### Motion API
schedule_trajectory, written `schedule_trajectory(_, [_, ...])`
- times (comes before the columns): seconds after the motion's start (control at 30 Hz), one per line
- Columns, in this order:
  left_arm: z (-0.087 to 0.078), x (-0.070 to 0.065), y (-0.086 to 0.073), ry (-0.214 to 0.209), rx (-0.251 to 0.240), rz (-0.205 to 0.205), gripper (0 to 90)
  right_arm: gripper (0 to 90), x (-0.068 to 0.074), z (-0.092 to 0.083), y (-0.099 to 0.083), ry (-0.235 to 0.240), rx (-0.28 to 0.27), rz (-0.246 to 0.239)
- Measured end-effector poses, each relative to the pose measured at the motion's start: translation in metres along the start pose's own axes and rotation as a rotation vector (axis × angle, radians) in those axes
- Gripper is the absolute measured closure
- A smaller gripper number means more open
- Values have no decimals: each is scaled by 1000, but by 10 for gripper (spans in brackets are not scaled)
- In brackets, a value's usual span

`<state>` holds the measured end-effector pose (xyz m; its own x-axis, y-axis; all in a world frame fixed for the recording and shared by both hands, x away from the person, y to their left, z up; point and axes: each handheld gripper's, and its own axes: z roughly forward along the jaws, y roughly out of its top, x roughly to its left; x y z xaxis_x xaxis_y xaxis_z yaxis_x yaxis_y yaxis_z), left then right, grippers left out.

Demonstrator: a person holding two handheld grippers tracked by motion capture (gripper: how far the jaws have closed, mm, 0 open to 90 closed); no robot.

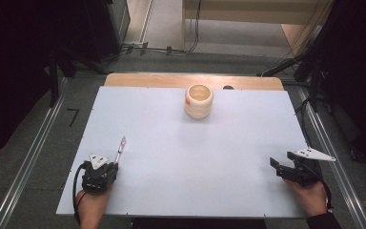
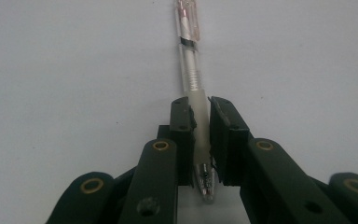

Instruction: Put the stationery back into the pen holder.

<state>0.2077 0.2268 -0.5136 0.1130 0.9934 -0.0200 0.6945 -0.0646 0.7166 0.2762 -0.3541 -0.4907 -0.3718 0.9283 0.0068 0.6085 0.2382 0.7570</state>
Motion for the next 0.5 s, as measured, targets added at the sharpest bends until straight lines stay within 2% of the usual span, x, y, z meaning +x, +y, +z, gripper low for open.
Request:
schedule_trajectory(0.03, [0, 1, 0, -4, -3, -1, 814, 244, 0, 0, 0, 0, 0, 1])
schedule_trajectory(0.07, [0, 3, 0, -18, -11, -21, 815, 244, 0, 0, 0, 1, -1, 1])
schedule_trajectory(0.2, [1, 4, 1, -20, -17, -31, 816, 244, -1, -1, 0, 1, -4, 1])
schedule_trajectory(0.33, [1, 3, 2, -33, -17, -24, 815, 244, -1, -1, -1, -2, -4, 6])
schedule_trajectory(0.5, [-2, -1, 4, -49, -48, -21, 816, 244, -2, -2, -1, -6, -4, 5])
